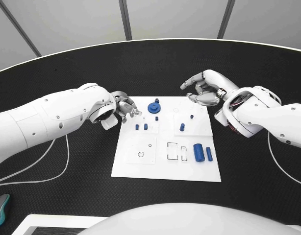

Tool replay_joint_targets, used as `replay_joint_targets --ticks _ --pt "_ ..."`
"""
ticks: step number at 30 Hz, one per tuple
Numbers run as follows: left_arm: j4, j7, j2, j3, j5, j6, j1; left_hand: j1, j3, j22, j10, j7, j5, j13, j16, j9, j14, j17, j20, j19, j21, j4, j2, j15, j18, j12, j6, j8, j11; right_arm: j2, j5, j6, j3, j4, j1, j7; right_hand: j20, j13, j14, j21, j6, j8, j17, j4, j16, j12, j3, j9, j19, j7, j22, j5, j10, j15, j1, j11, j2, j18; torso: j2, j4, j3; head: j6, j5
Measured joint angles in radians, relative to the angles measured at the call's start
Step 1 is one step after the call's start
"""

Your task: Assemble the parts on the task board

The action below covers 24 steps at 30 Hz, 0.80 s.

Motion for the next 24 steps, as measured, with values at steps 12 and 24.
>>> replay_joint_targets --ticks 12,24 --pt "0.005 0.422 0.024 0.000 -0.132 -0.080 -0.003 0.078 0.113 0.001 -0.156 0.068 -0.007 -0.141 -0.125 -0.129 -0.276 -0.332 0.059 -0.148 -0.016 -0.187 -0.053 0.065 0.000 -0.209 0.013 -0.181 0.068 0.000 0.000 -0.007 0.000 -0.001 0.000 0.002 0.000 0.000 0.000 -0.014 0.000 0.000 0.000 0.000 -0.007 -0.035 0.000 0.000 0.000 0.000 0.000 0.000 -0.028 0.000 0.000 0.002 0.000 0.000 0.004 -0.0012 -0.0014 0.022 -0.014" --pt "-0.019 0.482 0.061 -0.001 -0.363 -0.074 -0.015 0.082 0.076 0.029 -0.159 0.068 0.004 -0.245 -0.094 -0.189 -0.262 -0.353 0.063 -0.163 0.028 -0.249 -0.057 0.070 0.000 -0.351 0.069 -0.286 0.078 0.004 0.000 -0.010 0.000 -0.002 0.000 0.006 0.000 -0.153 0.000 -0.070 0.000 -0.004 0.001 0.000 -0.050 -0.237 0.006 0.000 0.000 0.000 0.000 0.000 -0.147 0.000 0.000 -0.001 0.000 0.016 0.005 -0.0003 -0.0028 0.036 -0.022"
